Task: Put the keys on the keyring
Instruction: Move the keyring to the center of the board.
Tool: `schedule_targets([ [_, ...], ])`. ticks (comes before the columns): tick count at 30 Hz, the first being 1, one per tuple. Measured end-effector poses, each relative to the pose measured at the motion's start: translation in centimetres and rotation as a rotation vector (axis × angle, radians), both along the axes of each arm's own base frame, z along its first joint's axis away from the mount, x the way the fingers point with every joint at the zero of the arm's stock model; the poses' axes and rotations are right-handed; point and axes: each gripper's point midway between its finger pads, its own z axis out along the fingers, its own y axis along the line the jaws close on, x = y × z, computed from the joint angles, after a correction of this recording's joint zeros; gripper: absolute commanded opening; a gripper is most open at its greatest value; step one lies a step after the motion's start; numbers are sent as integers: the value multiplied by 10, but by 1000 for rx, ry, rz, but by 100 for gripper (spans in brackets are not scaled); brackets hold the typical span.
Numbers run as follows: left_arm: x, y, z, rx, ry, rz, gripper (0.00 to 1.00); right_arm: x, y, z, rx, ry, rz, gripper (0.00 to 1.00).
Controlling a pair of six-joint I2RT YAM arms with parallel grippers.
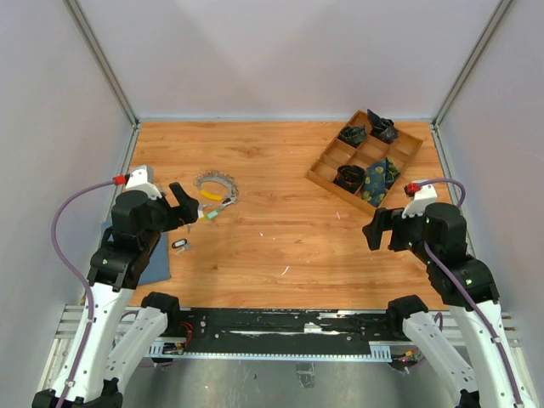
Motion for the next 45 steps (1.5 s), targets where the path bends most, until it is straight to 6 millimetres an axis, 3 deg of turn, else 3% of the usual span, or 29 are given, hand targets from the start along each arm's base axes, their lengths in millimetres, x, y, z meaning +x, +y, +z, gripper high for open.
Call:
schedule_targets([
  [8,5,4,8,7,-40,19,100,8,-3,18,8,-52,-27,98],
  [13,9,3,10,7,-51,17,100,15,-7,17,-14,-26,-57,98],
  [18,27,-8,7,-13,-39,-20,100,18,-7,7,-34,43,-64,98],
  [25,73,-36,-34,-34,115,-111,96,7,-5,-25,-20,169,-78,98],
  [28,84,-48,-55,-15,185,-138,97,1,-5,-38,-17,208,-83,99],
  [34,96,-77,-82,23,242,-225,100,-3,4,-39,22,226,-46,99],
  [41,114,-80,-127,84,343,-250,100,-9,20,-38,75,252,34,99],
  [45,127,-80,-139,121,365,-255,100,-12,26,-36,99,251,65,99],
])
